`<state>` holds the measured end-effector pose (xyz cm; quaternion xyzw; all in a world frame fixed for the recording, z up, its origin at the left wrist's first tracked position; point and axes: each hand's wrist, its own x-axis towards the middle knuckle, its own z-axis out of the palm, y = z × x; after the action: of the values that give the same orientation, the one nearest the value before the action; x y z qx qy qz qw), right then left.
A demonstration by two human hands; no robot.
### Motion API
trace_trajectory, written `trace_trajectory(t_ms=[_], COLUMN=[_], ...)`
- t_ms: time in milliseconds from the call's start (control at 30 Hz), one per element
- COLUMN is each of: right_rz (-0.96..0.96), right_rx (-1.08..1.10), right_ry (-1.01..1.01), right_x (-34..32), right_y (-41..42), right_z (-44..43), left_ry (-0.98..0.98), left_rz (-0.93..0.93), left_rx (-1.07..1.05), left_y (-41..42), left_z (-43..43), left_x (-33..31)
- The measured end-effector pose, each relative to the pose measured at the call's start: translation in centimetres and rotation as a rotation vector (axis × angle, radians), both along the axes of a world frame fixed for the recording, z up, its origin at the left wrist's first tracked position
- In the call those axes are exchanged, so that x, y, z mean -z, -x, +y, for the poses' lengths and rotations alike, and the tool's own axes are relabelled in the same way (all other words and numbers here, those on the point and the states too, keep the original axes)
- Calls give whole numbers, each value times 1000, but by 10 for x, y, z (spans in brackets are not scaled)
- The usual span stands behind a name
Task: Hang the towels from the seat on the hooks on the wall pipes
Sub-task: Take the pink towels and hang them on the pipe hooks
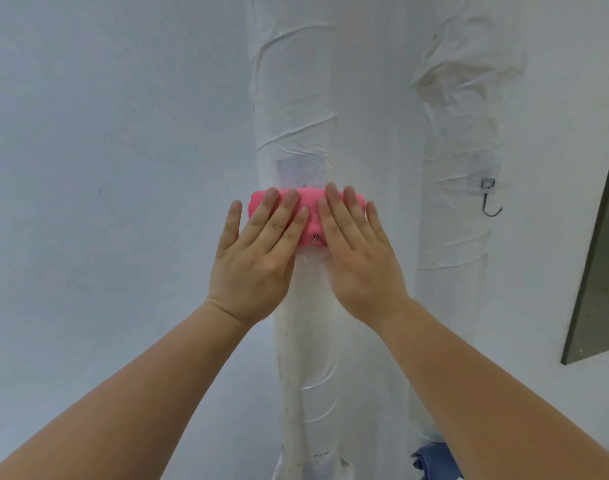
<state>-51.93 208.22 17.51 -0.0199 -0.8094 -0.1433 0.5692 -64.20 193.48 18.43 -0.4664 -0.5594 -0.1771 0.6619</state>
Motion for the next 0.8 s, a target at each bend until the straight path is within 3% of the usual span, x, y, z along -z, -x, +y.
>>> trace_trajectory(t_ms=[233, 500, 800], right_rz=[-161, -328, -353], right_rx=[-16, 54, 222], right_ry=[177, 212, 225], right_x=[9, 1, -2], right_y=[10, -10, -42], right_z=[-4, -11, -26], left_ry=[173, 298, 348], left_rz=[-247, -308, -306], left_rx=[-20, -145, -228], left_y=[2, -12, -38], left_z=[4, -6, -37], left_x=[16, 12, -2])
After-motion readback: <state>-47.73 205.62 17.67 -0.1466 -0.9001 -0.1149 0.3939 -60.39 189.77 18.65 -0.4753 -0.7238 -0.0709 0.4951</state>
